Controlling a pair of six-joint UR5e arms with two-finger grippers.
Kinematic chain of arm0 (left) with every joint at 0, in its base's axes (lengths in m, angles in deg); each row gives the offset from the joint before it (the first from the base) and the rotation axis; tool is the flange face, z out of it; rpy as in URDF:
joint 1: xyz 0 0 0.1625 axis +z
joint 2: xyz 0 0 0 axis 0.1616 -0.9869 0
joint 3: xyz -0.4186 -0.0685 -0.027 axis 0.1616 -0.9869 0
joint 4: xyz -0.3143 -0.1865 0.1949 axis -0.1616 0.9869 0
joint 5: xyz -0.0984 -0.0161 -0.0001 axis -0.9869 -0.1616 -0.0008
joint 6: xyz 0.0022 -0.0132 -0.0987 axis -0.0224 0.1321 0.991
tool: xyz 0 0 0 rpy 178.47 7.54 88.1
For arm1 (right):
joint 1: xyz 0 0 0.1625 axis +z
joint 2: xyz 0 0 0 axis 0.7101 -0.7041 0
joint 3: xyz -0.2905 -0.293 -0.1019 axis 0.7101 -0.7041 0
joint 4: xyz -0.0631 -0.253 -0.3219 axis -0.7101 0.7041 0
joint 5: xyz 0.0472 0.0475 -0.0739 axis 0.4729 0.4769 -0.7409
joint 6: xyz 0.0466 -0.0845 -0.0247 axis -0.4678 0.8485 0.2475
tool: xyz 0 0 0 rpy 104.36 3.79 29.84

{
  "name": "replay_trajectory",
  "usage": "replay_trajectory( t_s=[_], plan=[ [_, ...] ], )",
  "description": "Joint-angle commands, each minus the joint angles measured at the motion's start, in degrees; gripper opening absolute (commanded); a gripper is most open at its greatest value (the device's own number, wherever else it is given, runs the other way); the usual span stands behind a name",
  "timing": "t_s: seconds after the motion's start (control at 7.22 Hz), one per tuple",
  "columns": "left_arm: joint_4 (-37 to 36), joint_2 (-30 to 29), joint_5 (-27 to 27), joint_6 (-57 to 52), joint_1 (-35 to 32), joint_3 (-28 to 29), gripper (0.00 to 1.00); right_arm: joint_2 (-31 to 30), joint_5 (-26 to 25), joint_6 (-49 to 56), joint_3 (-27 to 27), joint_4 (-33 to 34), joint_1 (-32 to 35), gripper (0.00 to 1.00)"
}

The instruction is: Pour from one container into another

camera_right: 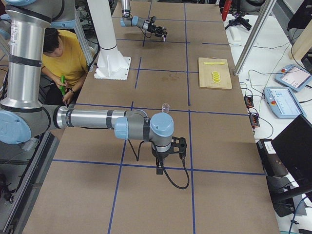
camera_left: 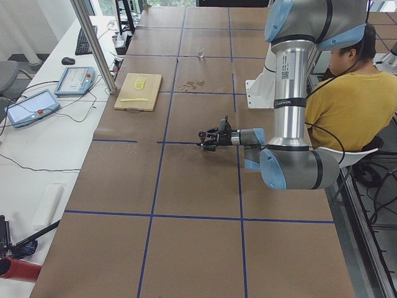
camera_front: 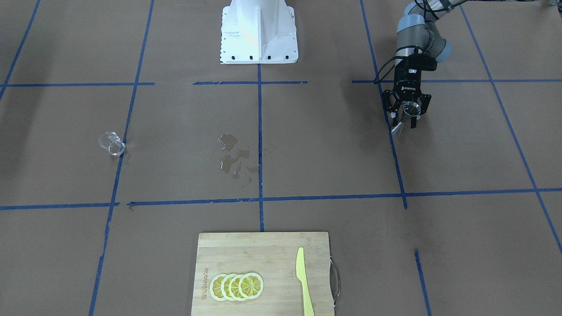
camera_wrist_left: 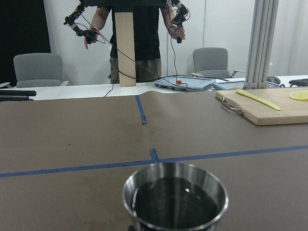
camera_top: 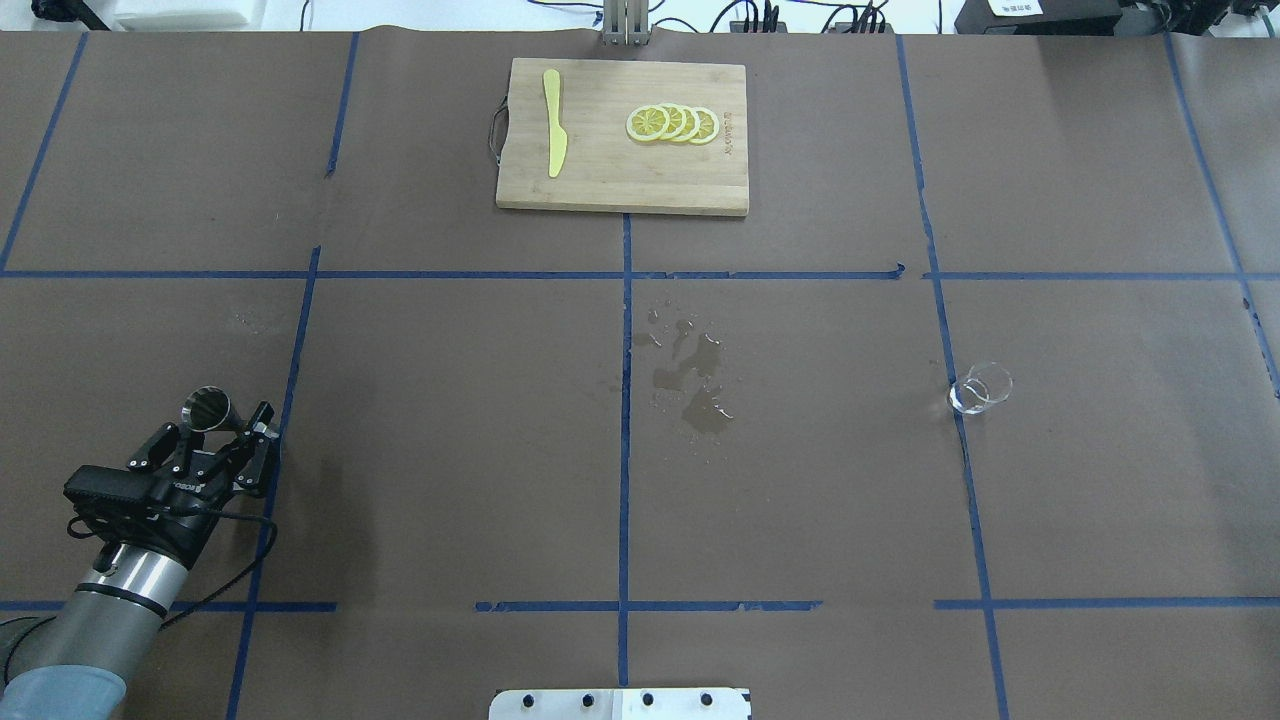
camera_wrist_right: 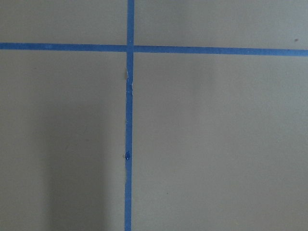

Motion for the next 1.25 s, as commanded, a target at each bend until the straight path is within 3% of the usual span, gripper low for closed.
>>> replay_trajectory(
  t_s=[0.0, 0.55, 1.11],
  plan=[
    [1.6, 0.1, 1.6, 0.0, 0.0, -0.2, 1.00, 0.1, 0.0, 0.0, 0.0, 0.0, 0.1, 1.00],
    [6.2, -0.5, 7.9, -0.9, 0.0, -1.8, 1.00, 0.1, 0.0, 0.0, 0.0, 0.0, 0.1, 1.00],
    [28.7, -0.5, 8.9, -26.1, -0.1, -5.2, 1.00, 0.2, 0.0, 0.0, 0.0, 0.0, 0.1, 1.00]
  ],
)
